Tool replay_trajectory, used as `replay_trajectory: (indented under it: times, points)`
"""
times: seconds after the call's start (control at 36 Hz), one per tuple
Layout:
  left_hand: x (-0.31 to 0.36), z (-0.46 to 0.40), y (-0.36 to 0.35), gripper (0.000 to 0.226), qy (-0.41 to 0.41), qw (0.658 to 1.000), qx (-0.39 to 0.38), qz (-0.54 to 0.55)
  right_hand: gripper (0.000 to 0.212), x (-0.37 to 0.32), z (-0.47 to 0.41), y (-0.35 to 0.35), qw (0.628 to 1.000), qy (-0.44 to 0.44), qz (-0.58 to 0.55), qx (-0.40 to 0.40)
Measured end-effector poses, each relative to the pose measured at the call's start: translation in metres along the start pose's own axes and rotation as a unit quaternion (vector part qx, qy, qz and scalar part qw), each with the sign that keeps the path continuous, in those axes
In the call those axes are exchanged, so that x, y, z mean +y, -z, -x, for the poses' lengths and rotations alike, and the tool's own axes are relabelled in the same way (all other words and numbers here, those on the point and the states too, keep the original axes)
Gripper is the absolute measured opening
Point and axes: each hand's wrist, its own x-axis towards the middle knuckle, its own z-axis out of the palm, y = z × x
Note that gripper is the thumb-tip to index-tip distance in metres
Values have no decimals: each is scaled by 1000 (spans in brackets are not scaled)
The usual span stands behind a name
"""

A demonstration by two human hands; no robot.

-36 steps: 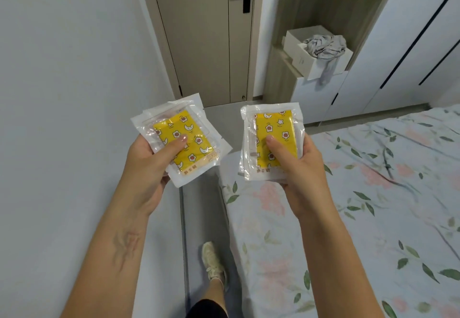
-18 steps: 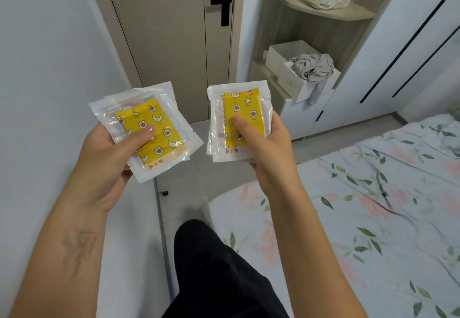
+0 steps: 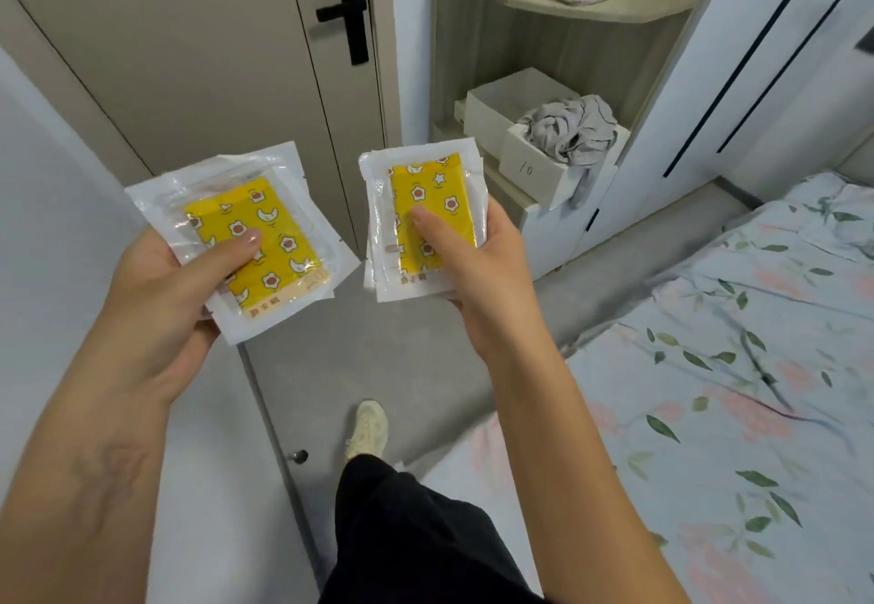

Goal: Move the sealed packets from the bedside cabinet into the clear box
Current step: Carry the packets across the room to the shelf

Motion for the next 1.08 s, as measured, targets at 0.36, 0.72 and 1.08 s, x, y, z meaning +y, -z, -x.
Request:
replay_trajectory:
  times: [0.36, 0.72, 1.08]
  points:
    - [69, -319, -63, 26, 2, 993, -115, -6, 17, -29, -283, -74, 996, 37, -2, 85]
    - [62, -498, -141, 25, 51, 976, -210, 10, 17, -40, -442, -54, 982, 43, -11, 186]
    - [53, -658, -291, 34, 86, 920, -382, 2, 16, -73, -585, 20, 943, 70, 6, 325]
